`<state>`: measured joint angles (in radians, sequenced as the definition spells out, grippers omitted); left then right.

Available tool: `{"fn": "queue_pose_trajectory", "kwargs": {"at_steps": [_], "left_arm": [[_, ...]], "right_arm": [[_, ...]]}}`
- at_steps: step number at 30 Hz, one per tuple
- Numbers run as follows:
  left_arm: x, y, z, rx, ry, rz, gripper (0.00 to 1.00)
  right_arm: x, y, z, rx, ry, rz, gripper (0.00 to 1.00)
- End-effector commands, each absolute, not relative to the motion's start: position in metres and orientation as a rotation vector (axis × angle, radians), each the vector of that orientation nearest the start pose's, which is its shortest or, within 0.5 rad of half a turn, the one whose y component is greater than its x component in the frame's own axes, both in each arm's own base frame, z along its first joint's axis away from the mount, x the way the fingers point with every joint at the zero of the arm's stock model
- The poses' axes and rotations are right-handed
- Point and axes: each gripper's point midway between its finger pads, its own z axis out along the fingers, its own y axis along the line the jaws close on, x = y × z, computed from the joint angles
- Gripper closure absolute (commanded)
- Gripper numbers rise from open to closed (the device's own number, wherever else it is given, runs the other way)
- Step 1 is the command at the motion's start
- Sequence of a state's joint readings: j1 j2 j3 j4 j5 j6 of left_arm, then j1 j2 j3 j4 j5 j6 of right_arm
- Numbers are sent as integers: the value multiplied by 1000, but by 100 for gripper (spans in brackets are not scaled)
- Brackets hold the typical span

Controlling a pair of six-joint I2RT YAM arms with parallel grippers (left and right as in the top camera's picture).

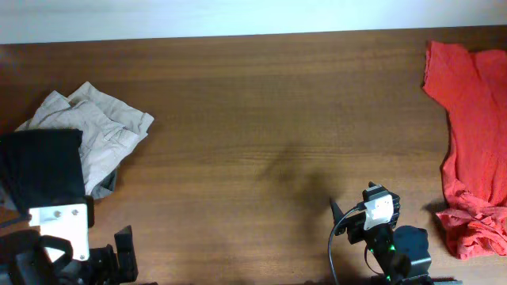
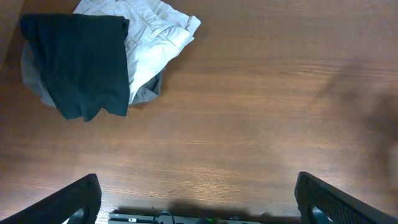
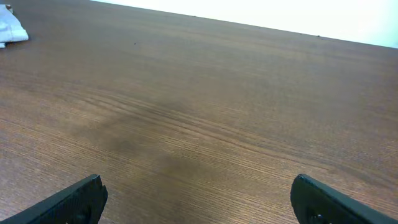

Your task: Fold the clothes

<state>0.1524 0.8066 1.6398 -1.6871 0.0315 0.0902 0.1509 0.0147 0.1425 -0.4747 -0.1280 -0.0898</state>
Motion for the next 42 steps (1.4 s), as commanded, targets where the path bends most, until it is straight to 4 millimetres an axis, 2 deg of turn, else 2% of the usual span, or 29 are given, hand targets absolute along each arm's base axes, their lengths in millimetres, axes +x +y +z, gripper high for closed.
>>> {"fn": "queue_pose_trajectory", "kwargs": {"at_steps": [1, 19, 24, 26, 35, 42], "left_arm": [[118, 14, 340, -43, 2426, 87, 1], [119, 14, 341, -44, 2419, 93, 1], [146, 16, 366, -31, 2233, 102, 1], [155, 18, 370, -29, 2171, 110, 1], [188, 10, 328, 23, 1974, 63, 1], [187, 8, 262, 31, 1996, 45, 1]], "right_arm": [[216, 53, 124, -313, 1886, 151, 1], [216, 53, 124, -313, 1886, 151, 1], [216, 53, 124, -313, 1886, 151, 1], [216, 53, 124, -313, 1886, 151, 1], [216, 53, 124, -313, 1886, 151, 1], [216, 53, 124, -313, 1886, 151, 1]]}}
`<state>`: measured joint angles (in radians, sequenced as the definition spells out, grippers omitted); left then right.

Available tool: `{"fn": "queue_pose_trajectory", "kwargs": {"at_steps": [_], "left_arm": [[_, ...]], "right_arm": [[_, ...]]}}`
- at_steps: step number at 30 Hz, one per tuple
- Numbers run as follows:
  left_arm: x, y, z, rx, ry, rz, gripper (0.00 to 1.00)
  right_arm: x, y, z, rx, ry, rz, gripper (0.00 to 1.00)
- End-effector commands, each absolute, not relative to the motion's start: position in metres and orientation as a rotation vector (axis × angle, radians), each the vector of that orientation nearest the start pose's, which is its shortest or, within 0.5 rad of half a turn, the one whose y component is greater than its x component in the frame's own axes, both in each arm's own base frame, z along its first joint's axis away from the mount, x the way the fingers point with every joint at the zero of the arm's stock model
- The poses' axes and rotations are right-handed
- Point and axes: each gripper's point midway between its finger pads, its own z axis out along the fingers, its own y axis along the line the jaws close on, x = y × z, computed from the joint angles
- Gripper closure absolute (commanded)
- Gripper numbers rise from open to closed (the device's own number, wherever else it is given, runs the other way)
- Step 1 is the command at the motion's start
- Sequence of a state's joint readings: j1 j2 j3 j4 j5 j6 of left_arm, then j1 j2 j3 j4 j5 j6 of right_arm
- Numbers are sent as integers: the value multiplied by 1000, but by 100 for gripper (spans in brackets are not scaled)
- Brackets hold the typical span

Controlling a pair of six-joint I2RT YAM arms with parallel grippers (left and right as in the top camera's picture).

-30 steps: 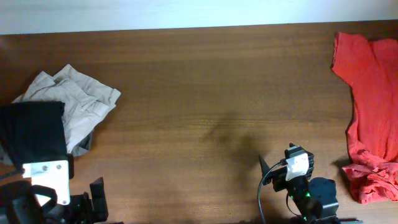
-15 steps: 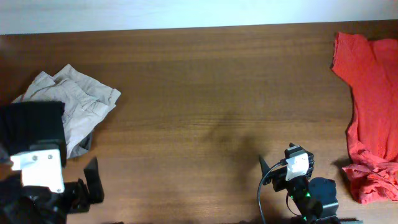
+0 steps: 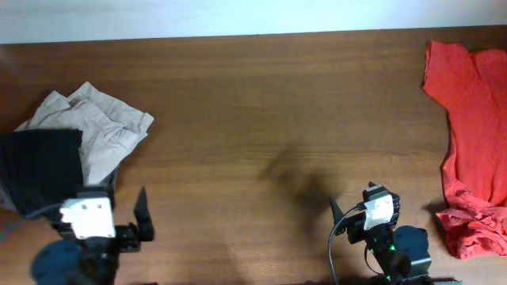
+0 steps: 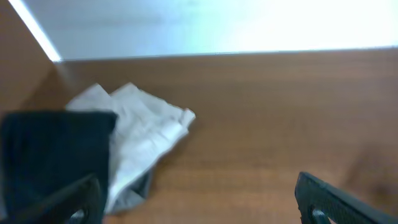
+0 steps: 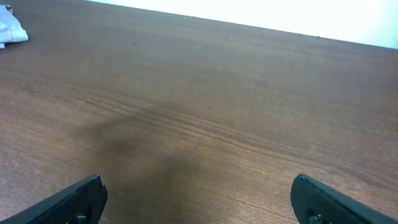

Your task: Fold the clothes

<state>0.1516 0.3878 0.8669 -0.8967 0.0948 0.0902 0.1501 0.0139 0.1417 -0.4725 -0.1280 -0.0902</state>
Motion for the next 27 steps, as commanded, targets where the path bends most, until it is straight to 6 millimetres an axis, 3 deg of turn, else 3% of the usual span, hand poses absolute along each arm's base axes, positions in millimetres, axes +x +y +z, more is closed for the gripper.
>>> {"fn": "queue_pose_trajectory", "kwargs": {"at_steps": [1, 8, 20, 27], "left_arm": [[186, 8, 251, 30, 2007, 46, 1], [185, 8, 204, 29, 2040, 44, 1], [206, 10, 156, 36, 1997, 47, 1], [210, -3, 139, 104, 1938, 12, 1]], "right_arm": [[216, 53, 124, -313, 1886, 151, 2], [216, 53, 124, -313, 1886, 151, 1], [216, 53, 124, -313, 1886, 151, 1], [216, 53, 124, -313, 1886, 151, 1]]}}
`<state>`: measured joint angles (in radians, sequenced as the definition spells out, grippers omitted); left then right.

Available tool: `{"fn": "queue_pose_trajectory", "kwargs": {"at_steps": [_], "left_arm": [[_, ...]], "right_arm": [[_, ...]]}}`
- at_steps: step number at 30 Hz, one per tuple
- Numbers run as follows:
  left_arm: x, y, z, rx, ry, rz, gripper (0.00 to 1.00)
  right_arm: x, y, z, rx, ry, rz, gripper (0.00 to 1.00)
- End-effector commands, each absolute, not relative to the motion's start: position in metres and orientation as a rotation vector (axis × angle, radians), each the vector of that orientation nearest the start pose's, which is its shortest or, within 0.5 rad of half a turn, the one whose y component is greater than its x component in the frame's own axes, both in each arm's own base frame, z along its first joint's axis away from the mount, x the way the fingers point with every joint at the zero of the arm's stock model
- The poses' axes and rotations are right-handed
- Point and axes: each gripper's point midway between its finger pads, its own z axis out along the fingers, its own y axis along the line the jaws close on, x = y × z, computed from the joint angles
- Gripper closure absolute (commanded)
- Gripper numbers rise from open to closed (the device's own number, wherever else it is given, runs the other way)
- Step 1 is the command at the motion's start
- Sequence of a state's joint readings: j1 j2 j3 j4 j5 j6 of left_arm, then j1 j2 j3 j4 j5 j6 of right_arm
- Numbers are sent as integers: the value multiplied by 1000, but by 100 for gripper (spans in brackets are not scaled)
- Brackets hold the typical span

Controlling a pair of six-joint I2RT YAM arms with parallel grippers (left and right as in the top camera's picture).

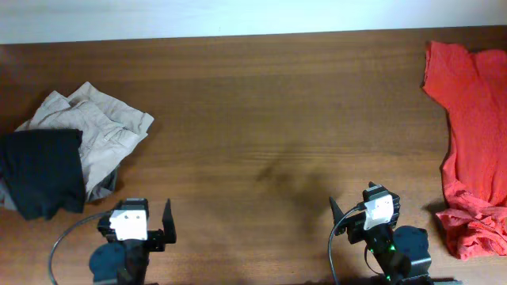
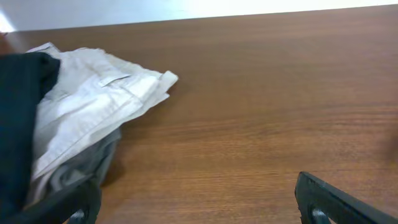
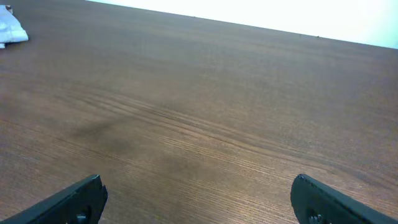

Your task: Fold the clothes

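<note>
At the table's left end lies a pile: a rumpled beige garment (image 1: 99,131) (image 2: 93,102) with a folded black garment (image 1: 41,170) (image 2: 18,118) on its near side and a bit of grey cloth (image 1: 104,188) under it. A red shirt (image 1: 474,134) lies spread unfolded along the right edge. My left gripper (image 1: 136,215) (image 2: 199,205) stands open and empty at the front edge, right of the pile. My right gripper (image 1: 366,203) (image 3: 199,202) is open and empty at the front right, facing bare wood.
The brown wooden table (image 1: 269,111) stretches between the pile and the red shirt. A white wall (image 1: 238,16) runs behind the far edge. Both arm bases sit at the front edge.
My left arm has moved right along the front edge and lower. Its camera now looks low across the table at the pile instead of toward the wall. The right arm is unchanged.
My left gripper first hung open at the front left corner, looking down on the black garment lying on the beige pile. Then it stood further right with its camera tilted up. Now it rests at the front edge. The right arm and red shirt never moved.
</note>
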<state>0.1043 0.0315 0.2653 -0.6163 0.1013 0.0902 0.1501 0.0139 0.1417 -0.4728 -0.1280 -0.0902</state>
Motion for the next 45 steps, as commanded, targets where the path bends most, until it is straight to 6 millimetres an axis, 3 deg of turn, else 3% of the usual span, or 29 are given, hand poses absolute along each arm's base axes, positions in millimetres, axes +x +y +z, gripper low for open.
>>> {"fn": "queue_pose_trajectory", "kwargs": {"at_steps": [1, 9, 14, 45], "left_arm": [[211, -5, 136, 112, 1942, 6, 1], [221, -10, 121, 137, 1919, -7, 1], [228, -10, 134, 137, 1849, 1, 1], [228, -10, 134, 137, 1850, 1, 1]], "right_arm": [[216, 53, 124, -313, 1886, 151, 1], [216, 53, 124, -313, 1886, 151, 1], [216, 53, 124, -313, 1886, 151, 1], [216, 53, 124, -313, 1886, 151, 1]]}}
